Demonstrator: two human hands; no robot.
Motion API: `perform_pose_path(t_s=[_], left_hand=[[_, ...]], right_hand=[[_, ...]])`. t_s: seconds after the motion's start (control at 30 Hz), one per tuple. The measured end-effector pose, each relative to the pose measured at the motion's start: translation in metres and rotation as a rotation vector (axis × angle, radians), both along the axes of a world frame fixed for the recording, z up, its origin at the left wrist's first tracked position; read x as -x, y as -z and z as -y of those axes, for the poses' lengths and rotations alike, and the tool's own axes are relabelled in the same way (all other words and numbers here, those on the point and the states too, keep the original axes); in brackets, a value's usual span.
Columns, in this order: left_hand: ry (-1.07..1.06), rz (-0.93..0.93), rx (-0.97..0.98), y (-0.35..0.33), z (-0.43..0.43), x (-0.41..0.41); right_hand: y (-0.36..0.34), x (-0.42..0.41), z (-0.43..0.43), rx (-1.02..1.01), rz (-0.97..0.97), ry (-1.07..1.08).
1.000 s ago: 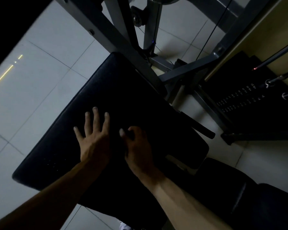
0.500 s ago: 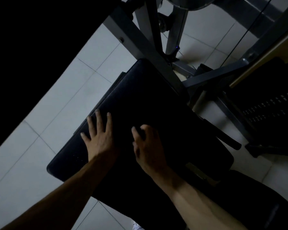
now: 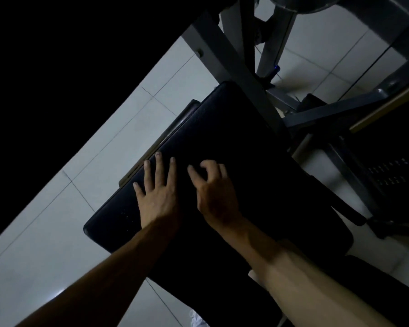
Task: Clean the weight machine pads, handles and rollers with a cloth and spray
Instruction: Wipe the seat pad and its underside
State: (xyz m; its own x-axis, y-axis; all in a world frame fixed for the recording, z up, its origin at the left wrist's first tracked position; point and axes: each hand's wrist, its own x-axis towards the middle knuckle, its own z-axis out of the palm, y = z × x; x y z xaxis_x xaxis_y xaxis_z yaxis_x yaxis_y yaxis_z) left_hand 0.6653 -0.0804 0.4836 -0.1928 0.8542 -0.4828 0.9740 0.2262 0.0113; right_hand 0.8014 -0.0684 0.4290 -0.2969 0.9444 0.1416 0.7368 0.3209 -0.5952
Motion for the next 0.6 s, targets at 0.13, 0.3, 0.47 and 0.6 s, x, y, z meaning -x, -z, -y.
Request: perform_pose_path(t_s=[0.13, 0.3, 0.47, 0.6], left_hand=[[0.006, 0.012, 0.031, -0.004, 0.008, 0.012], [-0.049, -0.008, 0.074, -0.003, 0.012, 0.006], [-0.138, -0.036, 0.091, -0.005, 0.017, 0.006], [-0.136, 0.011, 0.075, -0.004, 0.020, 0.008]], right_hand=[[-0.003, -0.035, -0.052, -0.043, 0.034, -0.031], [-0.011, -0.034, -0.102, 0.082, -0.075, 0.449], [-0.016, 0.024, -0.027, -0.049, -0.007, -0.046], [-0.018, -0.006, -0.081, -0.083, -0.018, 0.041]])
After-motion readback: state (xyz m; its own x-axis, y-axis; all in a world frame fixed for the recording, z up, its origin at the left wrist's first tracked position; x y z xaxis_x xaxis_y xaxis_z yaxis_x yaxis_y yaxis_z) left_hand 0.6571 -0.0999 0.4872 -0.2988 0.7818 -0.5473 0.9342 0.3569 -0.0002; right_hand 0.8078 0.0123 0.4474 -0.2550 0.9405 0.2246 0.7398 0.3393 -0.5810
